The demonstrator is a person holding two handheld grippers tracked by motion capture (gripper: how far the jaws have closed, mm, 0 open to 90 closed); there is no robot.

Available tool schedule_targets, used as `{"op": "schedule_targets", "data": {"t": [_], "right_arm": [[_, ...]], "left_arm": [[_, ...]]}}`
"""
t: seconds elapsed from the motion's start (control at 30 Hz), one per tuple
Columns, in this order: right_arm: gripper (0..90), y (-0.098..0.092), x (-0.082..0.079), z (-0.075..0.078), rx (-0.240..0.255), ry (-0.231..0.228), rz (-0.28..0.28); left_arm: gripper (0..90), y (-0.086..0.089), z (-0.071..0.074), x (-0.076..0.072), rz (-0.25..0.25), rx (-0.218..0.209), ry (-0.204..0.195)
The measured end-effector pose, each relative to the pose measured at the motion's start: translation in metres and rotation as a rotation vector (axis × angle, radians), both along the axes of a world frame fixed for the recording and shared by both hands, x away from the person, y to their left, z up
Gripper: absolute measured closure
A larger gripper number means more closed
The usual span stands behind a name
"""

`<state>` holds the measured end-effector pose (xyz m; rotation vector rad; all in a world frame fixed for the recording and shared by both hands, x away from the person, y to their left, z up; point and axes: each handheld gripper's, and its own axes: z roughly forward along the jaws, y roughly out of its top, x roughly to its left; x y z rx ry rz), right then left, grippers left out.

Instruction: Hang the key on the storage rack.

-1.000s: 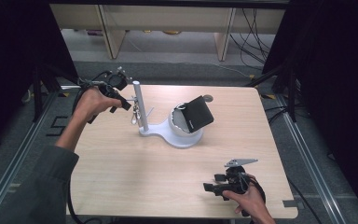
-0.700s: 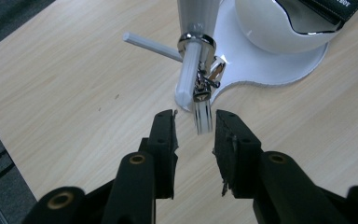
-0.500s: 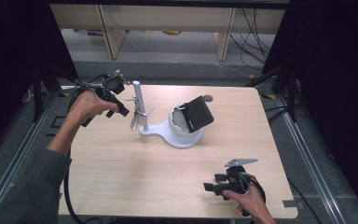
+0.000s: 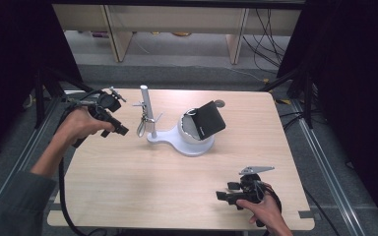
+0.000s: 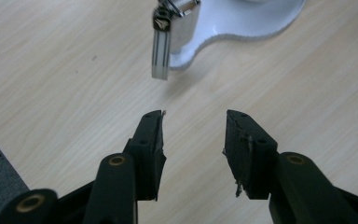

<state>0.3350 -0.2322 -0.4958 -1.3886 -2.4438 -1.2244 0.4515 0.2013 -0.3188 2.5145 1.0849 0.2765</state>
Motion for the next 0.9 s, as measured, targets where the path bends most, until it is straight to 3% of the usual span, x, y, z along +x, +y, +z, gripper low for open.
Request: {"op": "schedule_targets", "data": {"t": [0.1,0.2,0.3,0.5,0.53,0.63,0.77,0.87,0.9], "right_arm": [[29.4,-0.001,0.001,-0.001,-0.011,-0.026,0.009],[29.4,0.000,0.001,-0.001,-0.007,0.000,-0.009],[29.4,-0.001,0.003,-0.002,-0.009,-0.027,0.009],[29.4,0.000,0.002,-0.001,-0.014,-0.035,0.008],[29.4,0.000,0.003,-0.001,-0.018,-0.035,0.005],[29.4,0.000,0.002,-0.001,-0.017,-0.038,0.005],[29.4,0.001,0.002,-0.002,0.000,-0.038,0.019],[29.4,0.001,0.001,0.000,-0.015,-0.036,0.013],[29.4,0.001,0.001,0.000,-0.017,-0.034,0.014]], "left_arm": [[55.5,0.000,-0.005,-0.007,-0.028,0.006,0.011],[54.6,0.000,-0.012,-0.018,-0.061,0.020,0.025],[52.9,-0.002,-0.021,-0.030,-0.077,0.039,0.043],[48.7,-0.008,-0.034,-0.047,-0.108,0.052,0.063],[47.9,-0.009,-0.036,-0.051,-0.118,0.052,0.084],[45.0,-0.013,-0.041,-0.059,-0.122,0.040,0.083],[42.4,-0.018,-0.056,-0.078,-0.164,0.021,0.084],[39.3,-0.019,-0.064,-0.085,-0.182,0.022,0.092],[37.1,-0.020,-0.071,-0.092,-0.173,0.009,0.074]]}}
